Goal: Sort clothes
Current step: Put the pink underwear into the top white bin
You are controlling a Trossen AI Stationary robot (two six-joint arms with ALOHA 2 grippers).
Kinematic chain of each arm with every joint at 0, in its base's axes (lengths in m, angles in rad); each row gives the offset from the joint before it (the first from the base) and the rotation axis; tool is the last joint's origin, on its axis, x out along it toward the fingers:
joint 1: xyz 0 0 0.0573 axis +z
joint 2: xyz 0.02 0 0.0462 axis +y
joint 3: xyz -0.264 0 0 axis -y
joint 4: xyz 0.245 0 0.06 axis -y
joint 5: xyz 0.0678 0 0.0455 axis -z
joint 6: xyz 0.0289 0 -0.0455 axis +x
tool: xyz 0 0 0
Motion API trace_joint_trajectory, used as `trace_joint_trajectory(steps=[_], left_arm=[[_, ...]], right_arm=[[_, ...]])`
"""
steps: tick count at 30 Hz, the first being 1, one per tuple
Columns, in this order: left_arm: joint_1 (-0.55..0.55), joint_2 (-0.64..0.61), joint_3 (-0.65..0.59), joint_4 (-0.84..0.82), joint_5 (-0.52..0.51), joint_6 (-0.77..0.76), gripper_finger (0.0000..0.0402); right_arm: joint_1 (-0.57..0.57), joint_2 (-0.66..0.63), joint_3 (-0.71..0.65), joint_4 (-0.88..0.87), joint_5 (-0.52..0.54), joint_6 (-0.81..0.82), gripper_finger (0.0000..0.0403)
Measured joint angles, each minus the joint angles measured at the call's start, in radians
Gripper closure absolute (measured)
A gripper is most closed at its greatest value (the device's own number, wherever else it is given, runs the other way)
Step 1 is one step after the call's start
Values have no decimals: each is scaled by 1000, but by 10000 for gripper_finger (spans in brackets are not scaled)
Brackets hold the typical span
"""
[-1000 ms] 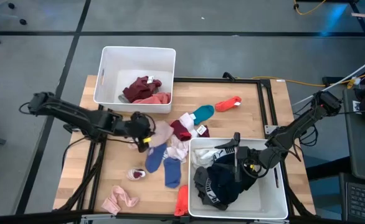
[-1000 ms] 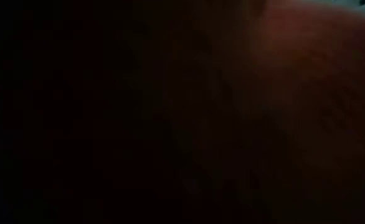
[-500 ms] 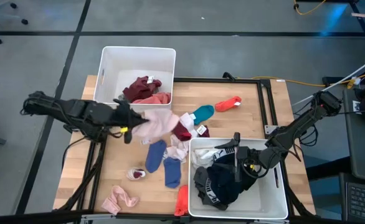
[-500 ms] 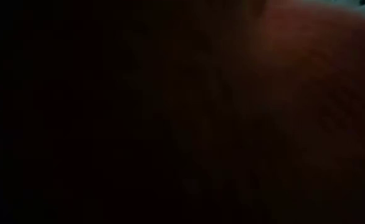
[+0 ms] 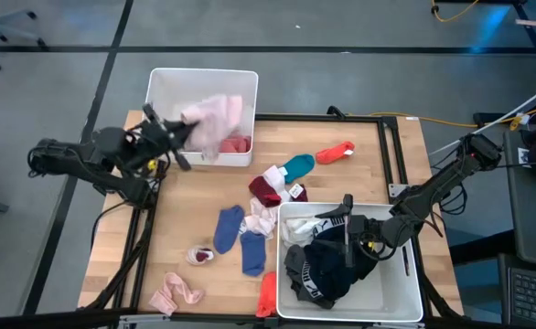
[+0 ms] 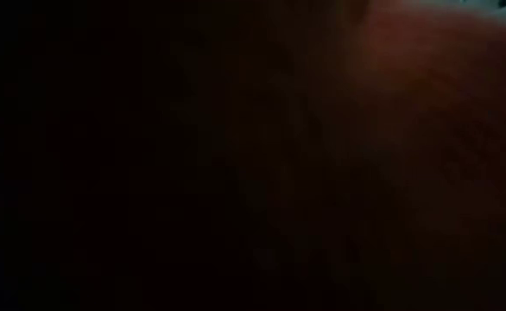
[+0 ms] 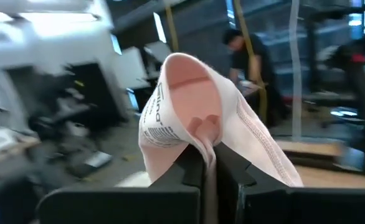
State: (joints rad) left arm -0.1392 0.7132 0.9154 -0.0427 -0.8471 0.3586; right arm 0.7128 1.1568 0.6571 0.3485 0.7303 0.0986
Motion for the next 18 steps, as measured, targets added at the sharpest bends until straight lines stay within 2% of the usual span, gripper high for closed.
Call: trace_joint_trajectory(steps=[3,6,13,18], left_arm=[[83,3,0,45,0,97,391],[186,3,-8,42,1,122,390],[382,13,-91,3,8,62,389],[457,40,-165,-8,14,-3,389]], right_arm=[[0,0,0,0,0,0,100],[0,0,0,0,0,0,100],[0,0,0,1,0,0,100],[0,0,0,1,0,0,100]])
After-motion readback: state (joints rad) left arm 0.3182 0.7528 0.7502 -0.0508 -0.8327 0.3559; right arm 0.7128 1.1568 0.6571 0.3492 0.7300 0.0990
